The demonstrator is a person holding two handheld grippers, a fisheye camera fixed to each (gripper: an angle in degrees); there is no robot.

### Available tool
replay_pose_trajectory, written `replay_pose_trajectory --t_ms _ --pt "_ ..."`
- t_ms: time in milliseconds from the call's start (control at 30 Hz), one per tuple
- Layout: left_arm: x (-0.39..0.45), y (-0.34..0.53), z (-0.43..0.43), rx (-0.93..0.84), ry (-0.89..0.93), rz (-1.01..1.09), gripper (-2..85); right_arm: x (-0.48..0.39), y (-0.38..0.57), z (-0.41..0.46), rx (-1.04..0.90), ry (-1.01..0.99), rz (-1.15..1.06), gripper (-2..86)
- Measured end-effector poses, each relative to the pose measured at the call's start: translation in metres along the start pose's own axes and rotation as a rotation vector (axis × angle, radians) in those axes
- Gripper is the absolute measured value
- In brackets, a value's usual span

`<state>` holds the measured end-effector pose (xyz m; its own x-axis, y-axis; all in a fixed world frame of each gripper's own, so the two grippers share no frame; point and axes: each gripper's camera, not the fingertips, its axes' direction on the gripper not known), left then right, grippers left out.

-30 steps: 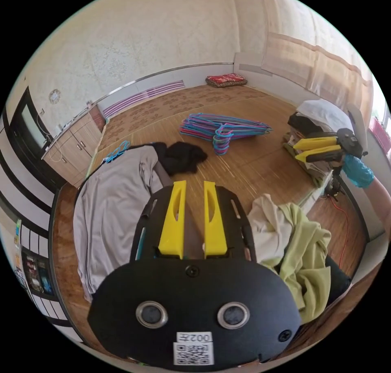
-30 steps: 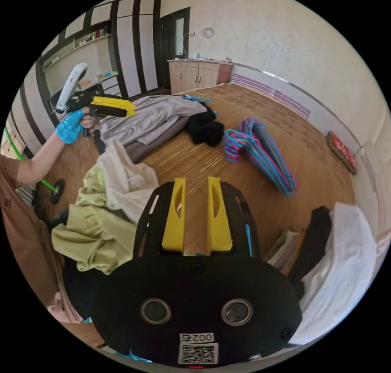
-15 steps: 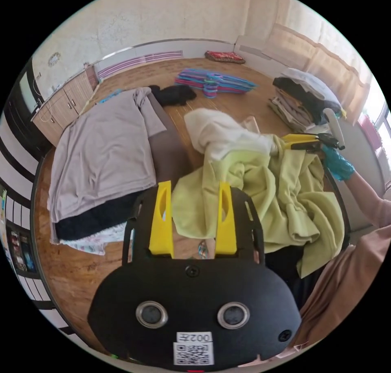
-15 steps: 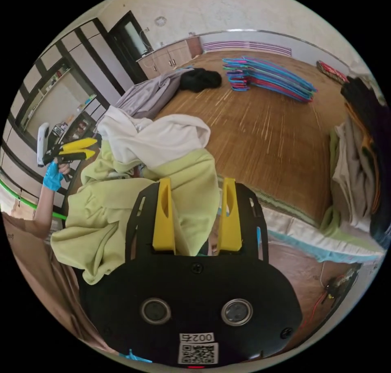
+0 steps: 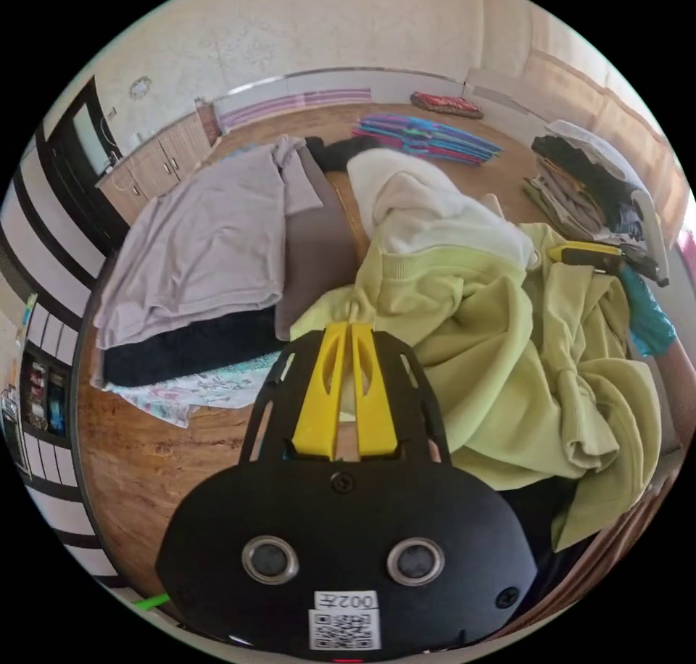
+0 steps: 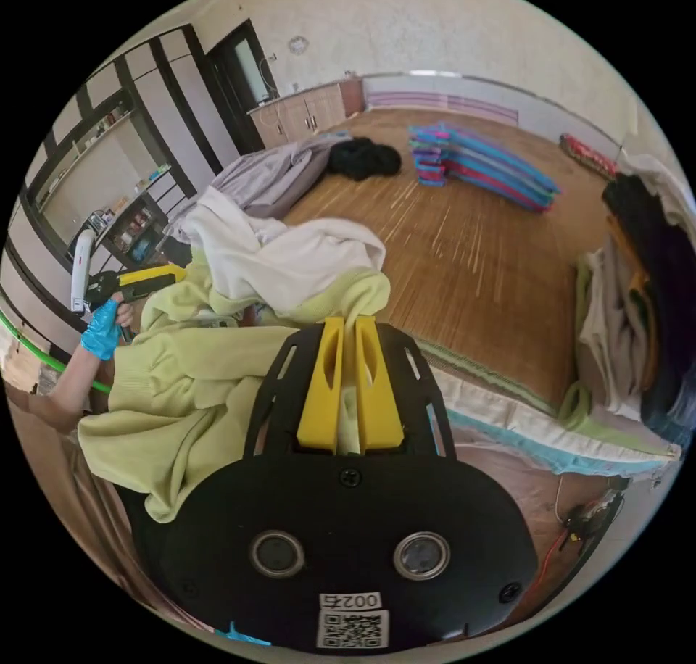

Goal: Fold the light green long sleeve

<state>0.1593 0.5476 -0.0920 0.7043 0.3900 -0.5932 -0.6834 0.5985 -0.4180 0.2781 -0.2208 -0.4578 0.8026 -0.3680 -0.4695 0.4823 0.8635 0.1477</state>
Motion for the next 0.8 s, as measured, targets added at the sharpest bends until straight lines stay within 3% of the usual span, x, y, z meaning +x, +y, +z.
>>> replay_pose_trajectory --t_ms 267,500,633,800 --pt "-0.022 -0.017 -0.077 0.207 -0.083 -0.032 -1.0 -0.055 0.005 -0.121 0.308 0.081 -0.091 -0.2" --pt "-0.032 -0.069 -0.128 0.382 -0.131 0.013 -1.0 -0.088 -0.027 -0.184 0.437 0.183 -0.182 0.1" --pt "-0.033 -0.106 -0.107 0.345 -0.134 0.012 -0.9 -0.082 -0.061 -0.17 0.37 0.237 -0.136 2.0" --pt "-0.033 -0.136 -0.027 0.114 -0.104 0.01 0.0 -0.069 -0.074 -0.113 0.122 0.277 -0.052 5.8"
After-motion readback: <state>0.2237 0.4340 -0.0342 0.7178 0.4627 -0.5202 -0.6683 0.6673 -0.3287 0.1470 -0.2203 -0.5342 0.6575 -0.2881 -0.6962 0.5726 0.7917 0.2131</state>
